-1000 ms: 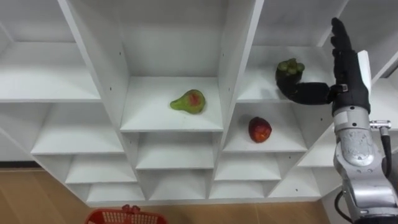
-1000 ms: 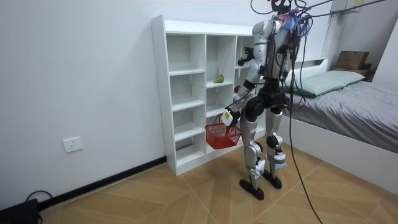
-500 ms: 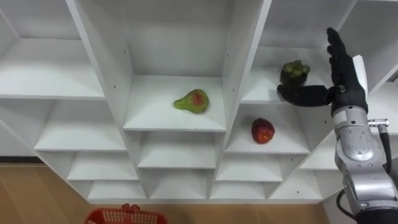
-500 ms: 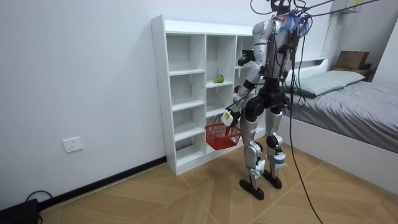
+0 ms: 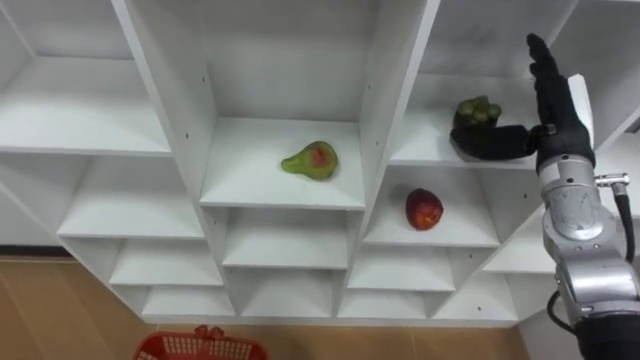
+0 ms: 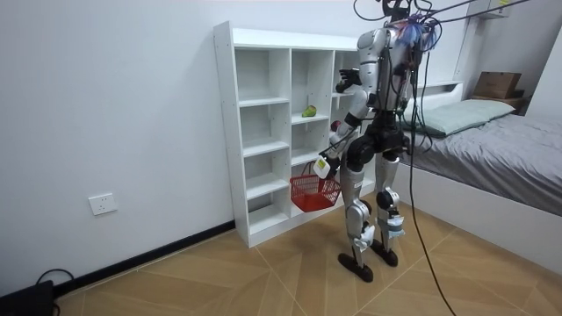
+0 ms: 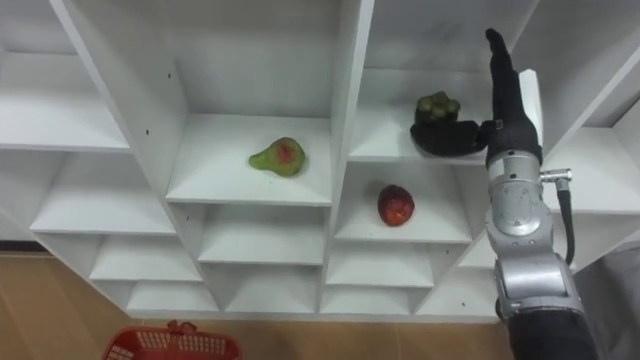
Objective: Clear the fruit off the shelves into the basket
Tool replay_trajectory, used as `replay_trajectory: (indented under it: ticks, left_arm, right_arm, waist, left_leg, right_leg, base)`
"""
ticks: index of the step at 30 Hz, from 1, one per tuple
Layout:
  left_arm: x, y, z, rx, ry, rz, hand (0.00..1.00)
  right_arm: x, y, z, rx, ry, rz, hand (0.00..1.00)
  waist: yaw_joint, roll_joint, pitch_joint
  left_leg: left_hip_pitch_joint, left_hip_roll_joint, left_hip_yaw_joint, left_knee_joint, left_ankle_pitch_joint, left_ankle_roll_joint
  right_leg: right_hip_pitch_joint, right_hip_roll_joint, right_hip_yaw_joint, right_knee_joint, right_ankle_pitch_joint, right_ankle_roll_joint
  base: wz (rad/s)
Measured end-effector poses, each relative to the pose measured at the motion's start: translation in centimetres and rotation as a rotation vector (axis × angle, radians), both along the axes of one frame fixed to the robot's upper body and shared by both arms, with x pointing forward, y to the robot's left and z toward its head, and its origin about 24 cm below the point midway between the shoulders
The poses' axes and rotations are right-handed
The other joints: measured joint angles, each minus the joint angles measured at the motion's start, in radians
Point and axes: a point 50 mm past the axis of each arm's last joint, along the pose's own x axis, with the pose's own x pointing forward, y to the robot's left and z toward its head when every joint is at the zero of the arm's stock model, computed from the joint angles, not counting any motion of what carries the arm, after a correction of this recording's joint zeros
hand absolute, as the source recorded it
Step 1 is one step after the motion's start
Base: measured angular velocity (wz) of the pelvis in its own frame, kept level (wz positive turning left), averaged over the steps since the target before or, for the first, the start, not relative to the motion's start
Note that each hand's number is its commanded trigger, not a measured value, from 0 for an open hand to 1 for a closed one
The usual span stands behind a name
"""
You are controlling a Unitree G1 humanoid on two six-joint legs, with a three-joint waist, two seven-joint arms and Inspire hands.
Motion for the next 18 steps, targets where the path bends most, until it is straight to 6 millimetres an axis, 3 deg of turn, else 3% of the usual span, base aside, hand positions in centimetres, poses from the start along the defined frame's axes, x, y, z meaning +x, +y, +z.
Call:
replay_trajectory:
  ticks: [10,18]
  left_arm:
    - [0.3,0.2,0.1,0.004,0.003,0.002,1.00]
    - [0.1,0.1,0.0,0.002,0.016,-0.002,1.00]
  right_arm:
    - [-0.1,-0.3,-1.0,0.011,0.050,-0.009,0.00]
    - [-0.1,-0.6,-1.3,0.025,0.069,-0.019,0.00]
  waist:
    - [0.014,-0.012,0.0021]
    - [0.013,0.010,-0.0029]
  left_leg:
    - [0.001,-0.002,-0.015,0.002,0.000,0.000]
    - [0.002,-0.008,-0.015,0.003,0.000,0.000]
  right_leg:
    - [0.011,0.000,0.000,-0.002,0.000,0.000]
    - [0.012,-0.001,-0.006,-0.002,0.000,0.000]
  base:
    - [0.03]
    - [0.00]
